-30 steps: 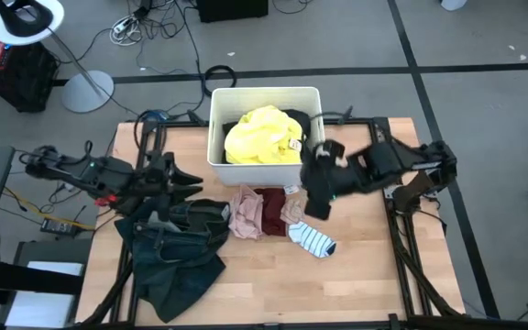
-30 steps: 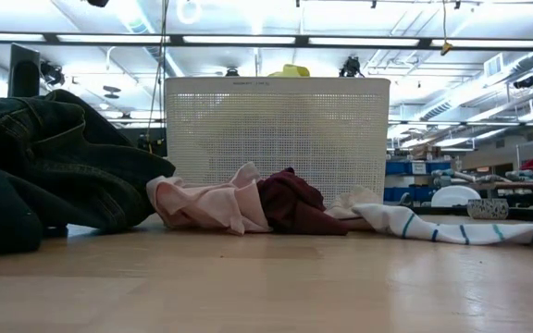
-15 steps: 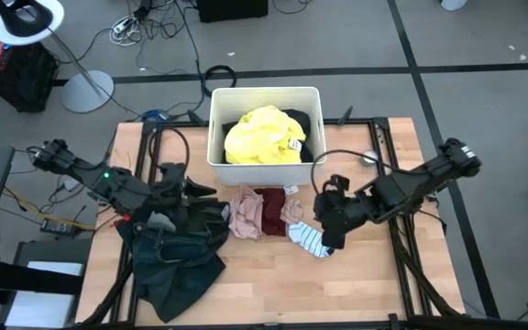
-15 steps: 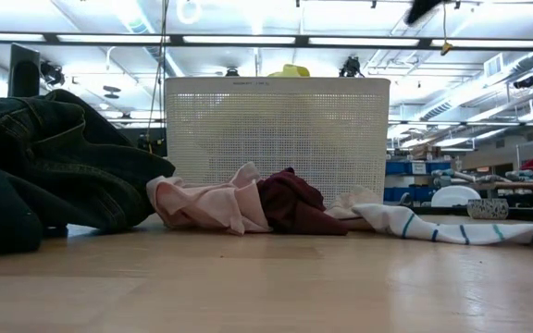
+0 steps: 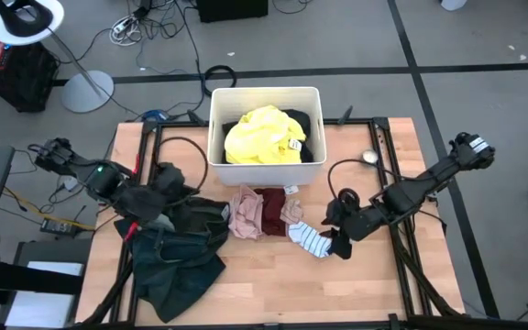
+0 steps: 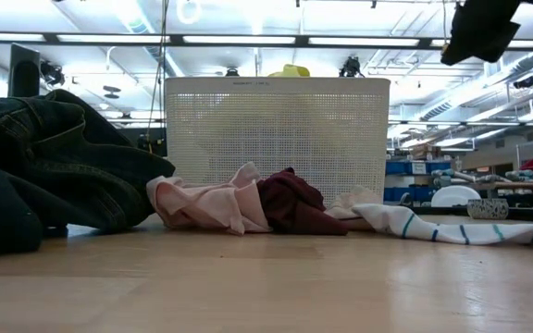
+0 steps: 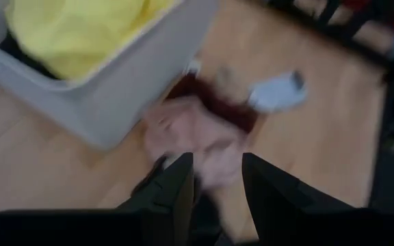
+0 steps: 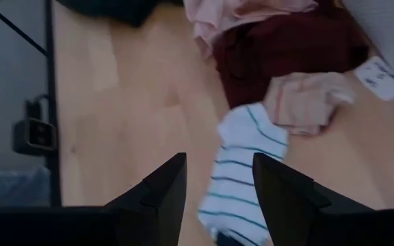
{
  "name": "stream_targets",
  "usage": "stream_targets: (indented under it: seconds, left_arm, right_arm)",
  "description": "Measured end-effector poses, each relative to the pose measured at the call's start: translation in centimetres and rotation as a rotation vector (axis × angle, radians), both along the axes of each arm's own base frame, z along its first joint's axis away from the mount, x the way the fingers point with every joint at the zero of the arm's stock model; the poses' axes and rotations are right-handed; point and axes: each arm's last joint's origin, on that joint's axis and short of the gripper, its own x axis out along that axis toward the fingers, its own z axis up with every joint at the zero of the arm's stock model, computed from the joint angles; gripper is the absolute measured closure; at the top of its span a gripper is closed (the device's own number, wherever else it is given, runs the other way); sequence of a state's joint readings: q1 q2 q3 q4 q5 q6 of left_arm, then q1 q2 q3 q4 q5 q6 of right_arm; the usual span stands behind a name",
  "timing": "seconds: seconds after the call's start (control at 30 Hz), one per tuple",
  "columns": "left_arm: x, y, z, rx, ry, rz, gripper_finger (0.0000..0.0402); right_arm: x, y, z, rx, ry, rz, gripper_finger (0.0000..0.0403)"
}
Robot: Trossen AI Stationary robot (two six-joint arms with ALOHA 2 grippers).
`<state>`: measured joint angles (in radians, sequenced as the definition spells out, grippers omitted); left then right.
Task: Sort clothes
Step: Put the dark blue jeans into the white bin
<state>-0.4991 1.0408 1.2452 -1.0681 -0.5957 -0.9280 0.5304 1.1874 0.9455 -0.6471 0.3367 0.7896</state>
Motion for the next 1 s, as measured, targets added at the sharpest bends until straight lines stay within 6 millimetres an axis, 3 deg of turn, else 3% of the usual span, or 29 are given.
stream_targets:
  seconds: [0.23, 0.6, 1.0]
  left_arm:
    - [-0.1, -0.1, -1.6, 0.05, 0.222, -0.04, 0.027]
    - [-0.5, 0.1, -2.4, 0.087, 0.32, -0.027, 0.027]
    - [0.1, 1.7, -8.2, -0.036, 0.511, 0.041, 0.027]
  right_arm:
    - [0.7, 0.4, -0.7, 0.068, -0.101, -0.02, 0.0236]
    - [1.6, 0.4, 0.5, 0.069, -0.274, -0.122, 0.0236]
    - [2.2, -0.1, 0.9, 0.112, -0.334, -0.202, 0.0236]
